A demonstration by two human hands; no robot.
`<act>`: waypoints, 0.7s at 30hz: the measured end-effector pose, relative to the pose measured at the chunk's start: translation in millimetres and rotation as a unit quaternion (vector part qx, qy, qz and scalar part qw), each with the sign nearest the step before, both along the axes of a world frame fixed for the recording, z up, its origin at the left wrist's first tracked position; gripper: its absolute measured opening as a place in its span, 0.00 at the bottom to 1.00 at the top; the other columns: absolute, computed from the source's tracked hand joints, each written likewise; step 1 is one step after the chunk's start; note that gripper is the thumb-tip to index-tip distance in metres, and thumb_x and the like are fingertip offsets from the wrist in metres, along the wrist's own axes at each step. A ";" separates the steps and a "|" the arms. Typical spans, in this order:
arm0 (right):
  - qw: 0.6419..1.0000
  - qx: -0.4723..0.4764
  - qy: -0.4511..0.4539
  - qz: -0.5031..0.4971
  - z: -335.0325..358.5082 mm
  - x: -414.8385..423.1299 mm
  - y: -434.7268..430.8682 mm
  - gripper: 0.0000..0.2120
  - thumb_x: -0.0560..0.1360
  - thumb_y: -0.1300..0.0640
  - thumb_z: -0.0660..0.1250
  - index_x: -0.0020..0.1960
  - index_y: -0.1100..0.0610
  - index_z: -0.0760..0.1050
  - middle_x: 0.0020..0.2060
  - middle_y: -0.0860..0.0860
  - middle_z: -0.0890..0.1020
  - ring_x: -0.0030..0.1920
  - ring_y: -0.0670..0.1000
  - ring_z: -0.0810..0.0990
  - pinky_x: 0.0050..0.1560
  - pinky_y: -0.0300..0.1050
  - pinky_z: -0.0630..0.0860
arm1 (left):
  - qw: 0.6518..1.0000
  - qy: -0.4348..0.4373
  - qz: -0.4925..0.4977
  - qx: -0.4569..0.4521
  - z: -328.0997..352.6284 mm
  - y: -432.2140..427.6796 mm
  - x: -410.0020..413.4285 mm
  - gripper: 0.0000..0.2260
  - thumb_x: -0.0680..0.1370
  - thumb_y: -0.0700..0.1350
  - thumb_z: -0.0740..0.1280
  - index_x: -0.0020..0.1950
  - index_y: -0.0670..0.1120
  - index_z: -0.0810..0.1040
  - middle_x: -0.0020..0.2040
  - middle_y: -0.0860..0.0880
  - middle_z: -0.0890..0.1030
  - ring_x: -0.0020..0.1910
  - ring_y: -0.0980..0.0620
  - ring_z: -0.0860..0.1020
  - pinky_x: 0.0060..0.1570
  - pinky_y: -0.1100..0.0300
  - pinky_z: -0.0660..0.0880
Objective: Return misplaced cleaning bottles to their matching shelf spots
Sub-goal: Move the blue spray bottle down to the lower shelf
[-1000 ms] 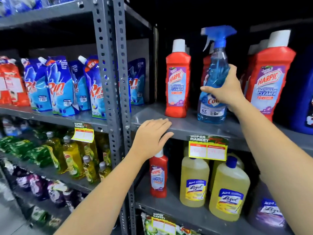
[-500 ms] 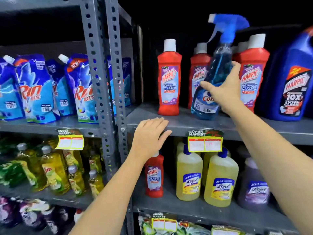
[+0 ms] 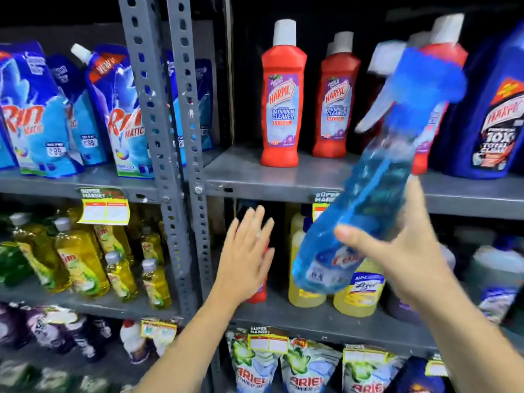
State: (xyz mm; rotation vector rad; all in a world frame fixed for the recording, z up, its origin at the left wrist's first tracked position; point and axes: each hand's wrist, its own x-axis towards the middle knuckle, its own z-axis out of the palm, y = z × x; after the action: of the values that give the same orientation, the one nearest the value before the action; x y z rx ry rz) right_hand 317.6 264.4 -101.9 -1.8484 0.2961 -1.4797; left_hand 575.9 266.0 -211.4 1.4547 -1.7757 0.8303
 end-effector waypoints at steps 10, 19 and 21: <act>0.975 0.149 0.159 -0.042 -185.8 61.3 -46.8 0.39 0.67 0.63 0.79 0.58 0.29 0.61 0.59 0.40 0.75 0.60 0.38 0.76 0.61 0.39 0.75 | 0.914 0.012 0.069 0.399 -182.2 45.8 16.7 0.26 0.83 0.56 0.51 0.79 0.47 0.52 0.79 0.50 0.47 0.78 0.49 0.44 0.75 0.45 0.44; 0.953 0.211 0.185 -0.117 -235.3 74.8 -82.5 0.35 0.69 0.61 0.78 0.64 0.44 0.59 0.59 0.44 0.74 0.58 0.35 0.72 0.53 0.19 0.64 | 0.871 0.007 0.111 0.478 -213.4 49.1 18.1 0.30 0.81 0.63 0.45 0.79 0.49 0.47 0.80 0.49 0.46 0.78 0.48 0.44 0.74 0.43 0.41; 0.952 0.211 0.188 -0.117 -239.7 77.0 -84.1 0.36 0.70 0.60 0.77 0.68 0.47 0.58 0.63 0.47 0.72 0.63 0.42 0.71 0.58 0.22 0.64 | 0.870 0.003 0.115 0.480 -215.5 49.4 17.2 0.30 0.81 0.63 0.45 0.79 0.49 0.46 0.80 0.49 0.45 0.78 0.49 0.43 0.74 0.45 0.39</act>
State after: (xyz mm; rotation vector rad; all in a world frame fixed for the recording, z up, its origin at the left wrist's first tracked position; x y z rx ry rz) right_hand 394.6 180.2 -341.6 -1.7666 0.9682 -1.0865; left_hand 593.1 315.4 -426.9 2.3053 -2.1498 -0.0386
